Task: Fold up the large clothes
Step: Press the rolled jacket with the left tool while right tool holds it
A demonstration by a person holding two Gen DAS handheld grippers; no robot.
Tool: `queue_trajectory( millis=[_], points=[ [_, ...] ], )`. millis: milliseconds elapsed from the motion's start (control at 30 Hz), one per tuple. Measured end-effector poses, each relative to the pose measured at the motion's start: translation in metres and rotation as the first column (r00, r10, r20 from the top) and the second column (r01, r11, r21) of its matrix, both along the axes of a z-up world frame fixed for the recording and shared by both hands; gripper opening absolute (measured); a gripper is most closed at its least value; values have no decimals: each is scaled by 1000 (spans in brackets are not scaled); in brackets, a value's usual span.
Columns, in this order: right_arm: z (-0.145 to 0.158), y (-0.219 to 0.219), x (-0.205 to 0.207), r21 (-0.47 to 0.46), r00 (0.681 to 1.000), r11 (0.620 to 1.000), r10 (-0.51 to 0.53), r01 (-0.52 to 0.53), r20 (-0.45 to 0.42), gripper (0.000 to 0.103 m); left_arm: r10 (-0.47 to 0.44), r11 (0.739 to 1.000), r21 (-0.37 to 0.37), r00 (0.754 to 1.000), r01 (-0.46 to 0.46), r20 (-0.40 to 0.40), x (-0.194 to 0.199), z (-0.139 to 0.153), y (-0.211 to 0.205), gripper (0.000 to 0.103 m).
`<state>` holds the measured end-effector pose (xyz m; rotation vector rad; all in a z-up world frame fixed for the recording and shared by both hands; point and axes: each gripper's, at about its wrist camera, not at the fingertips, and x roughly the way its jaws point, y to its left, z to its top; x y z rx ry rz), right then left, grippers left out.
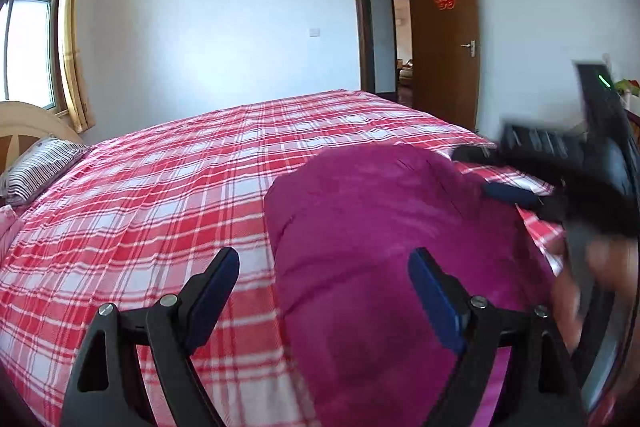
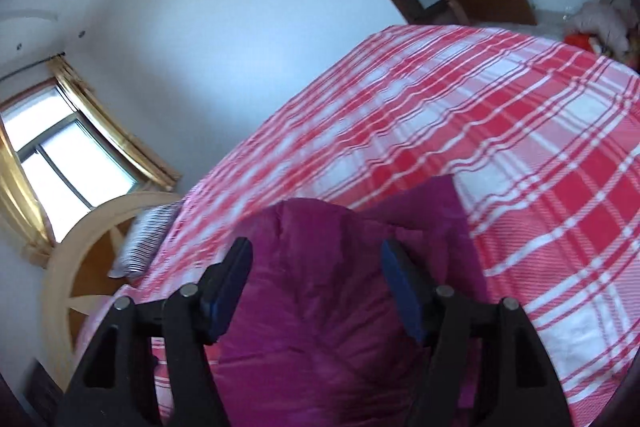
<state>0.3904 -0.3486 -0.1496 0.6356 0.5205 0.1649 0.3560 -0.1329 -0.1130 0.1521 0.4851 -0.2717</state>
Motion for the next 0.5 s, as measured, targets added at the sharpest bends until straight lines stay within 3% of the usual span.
queue_trajectory(
  millis=[233,367,500],
  points=[
    [-21,-6,5,-97,1000,995,-17,15,-19,70,16,980,199,997,0,-79,40,-37,-47,87],
    [-44,-8,17,-95,997,995,-1,-7,-78,70,35,986,163,994,-17,-105,46,-51,-47,94],
    [-61,-17,25,-44,991,999,5,-11,-137,70,27,995,94,980,-8,-199,63,-62,-37,101]
  ],
)
